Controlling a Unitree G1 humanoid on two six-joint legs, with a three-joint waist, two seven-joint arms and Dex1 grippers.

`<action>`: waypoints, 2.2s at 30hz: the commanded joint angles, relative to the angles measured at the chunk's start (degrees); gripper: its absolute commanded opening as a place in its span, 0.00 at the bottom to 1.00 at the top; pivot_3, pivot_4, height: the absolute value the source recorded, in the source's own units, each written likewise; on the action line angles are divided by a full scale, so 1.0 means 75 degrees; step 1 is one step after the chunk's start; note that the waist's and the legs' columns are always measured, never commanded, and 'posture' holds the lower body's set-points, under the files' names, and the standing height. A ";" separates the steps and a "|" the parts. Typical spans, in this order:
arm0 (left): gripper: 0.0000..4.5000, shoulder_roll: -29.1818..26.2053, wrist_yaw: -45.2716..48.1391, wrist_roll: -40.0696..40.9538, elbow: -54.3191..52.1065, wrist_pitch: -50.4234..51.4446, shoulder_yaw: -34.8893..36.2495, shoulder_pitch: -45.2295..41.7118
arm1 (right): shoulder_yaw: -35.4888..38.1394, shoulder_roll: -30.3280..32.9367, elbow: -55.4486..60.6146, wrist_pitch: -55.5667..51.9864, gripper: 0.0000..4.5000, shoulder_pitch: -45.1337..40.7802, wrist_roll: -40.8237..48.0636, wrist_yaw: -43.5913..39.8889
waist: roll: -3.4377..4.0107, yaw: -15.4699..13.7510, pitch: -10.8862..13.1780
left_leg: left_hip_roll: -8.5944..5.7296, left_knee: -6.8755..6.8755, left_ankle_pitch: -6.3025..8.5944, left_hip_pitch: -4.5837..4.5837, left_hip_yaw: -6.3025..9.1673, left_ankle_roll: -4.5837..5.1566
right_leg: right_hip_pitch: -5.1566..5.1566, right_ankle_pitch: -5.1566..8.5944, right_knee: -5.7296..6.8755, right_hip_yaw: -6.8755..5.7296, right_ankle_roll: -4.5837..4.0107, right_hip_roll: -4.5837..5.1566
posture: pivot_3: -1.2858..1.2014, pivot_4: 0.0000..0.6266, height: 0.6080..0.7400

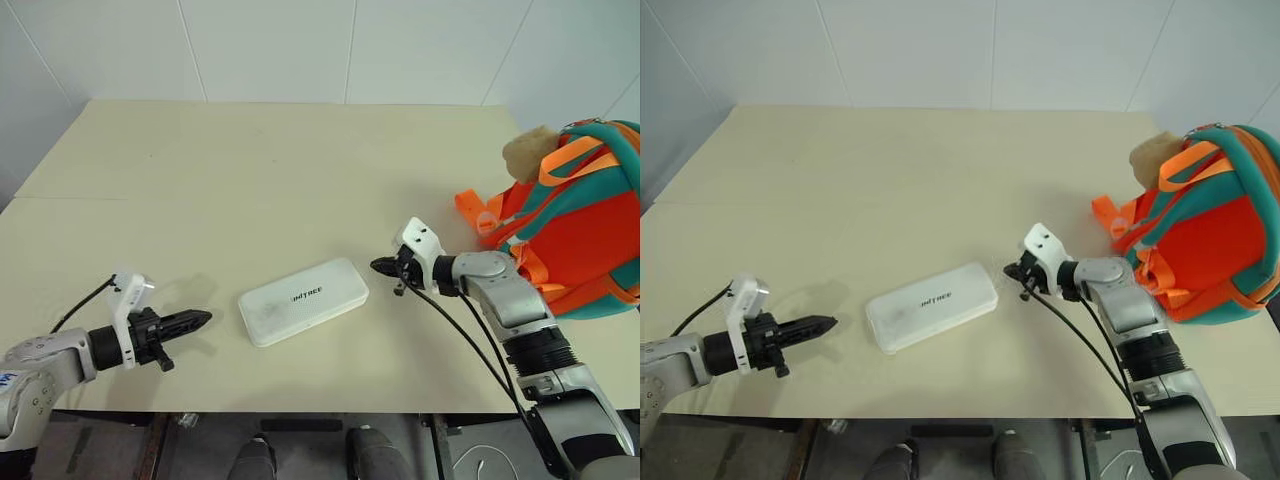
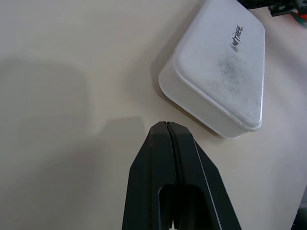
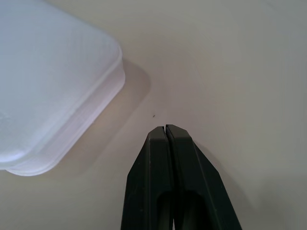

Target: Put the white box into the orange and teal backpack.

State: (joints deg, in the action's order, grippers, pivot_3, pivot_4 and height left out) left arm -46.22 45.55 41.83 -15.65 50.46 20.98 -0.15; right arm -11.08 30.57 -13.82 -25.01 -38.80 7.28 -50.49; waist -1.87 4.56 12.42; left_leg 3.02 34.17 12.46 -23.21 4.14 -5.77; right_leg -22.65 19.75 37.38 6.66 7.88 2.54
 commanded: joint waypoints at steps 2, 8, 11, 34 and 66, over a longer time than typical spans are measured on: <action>0.00 0.0282 -0.0055 0.0152 -0.0189 0.0038 -0.0339 -0.0214 | -0.0002 -0.0094 0.0184 0.0082 0.01 0.0043 -0.0143 0.0094 | -0.0001 -0.0013 -0.0001 | 0.0001 0.0000 0.0000 0.0000 0.0001 0.0000 | 0.0000 0.0000 0.0001 -0.0002 0.0000 -0.0002 | 0.52 0.24 1.00; 0.00 0.0575 0.0052 -0.0089 0.0138 -0.0217 -0.0897 -0.0430 | -0.0071 -0.0130 0.0419 -0.0034 0.01 0.0185 -0.0168 0.0012 | -0.0002 -0.0003 -0.0001 | 0.0001 0.0002 0.0000 0.0002 0.0000 0.0000 | 0.0003 -0.0001 0.0002 -0.0001 0.0001 -0.0001 | 0.52 0.24 1.00; 0.00 0.0667 0.0089 -0.0204 0.0291 -0.0319 -0.1165 -0.0651 | -0.0083 -0.0114 0.0634 -0.0178 0.01 0.0256 -0.0125 -0.0081 | -0.0002 -0.0015 -0.0002 | 0.0001 0.0004 0.0000 0.0003 0.0001 0.0000 | 0.0003 -0.0001 0.0004 -0.0001 0.0001 -0.0002 | 0.52 0.24 1.00; 0.00 0.0373 0.0498 -0.0441 0.0527 -0.0520 -0.1337 -0.1208 | -0.0236 0.1104 0.3179 -0.2349 0.01 0.1023 0.1125 -0.2012 | -0.0002 -0.0053 -0.0001 | 0.0000 0.0008 0.0001 0.0002 0.0001 0.0000 | 0.0008 -0.0002 -0.0006 -0.0001 0.0004 -0.0001 | 0.52 0.24 1.00; 0.09 0.0011 -0.0468 -0.0223 0.1123 0.0775 -0.0418 -0.1979 | 0.0294 0.2111 0.2785 -0.2151 0.15 0.1092 0.1050 -0.1853 | -0.0003 -0.0199 -0.0001 | -0.0003 0.0023 0.0003 0.0000 0.0000 0.0003 | 0.0021 -0.0011 -0.0025 -0.0001 0.0015 0.0002 | 0.52 0.24 1.00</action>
State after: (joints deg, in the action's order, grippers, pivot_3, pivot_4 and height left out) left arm -45.29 42.93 38.54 -7.35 53.07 16.56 -14.09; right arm -11.07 45.05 6.38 -41.33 -29.35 13.85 -63.98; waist -1.89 3.07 12.41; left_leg 3.00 34.33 12.48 -23.21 4.15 -5.75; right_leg -22.51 19.67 37.19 6.65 7.99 2.55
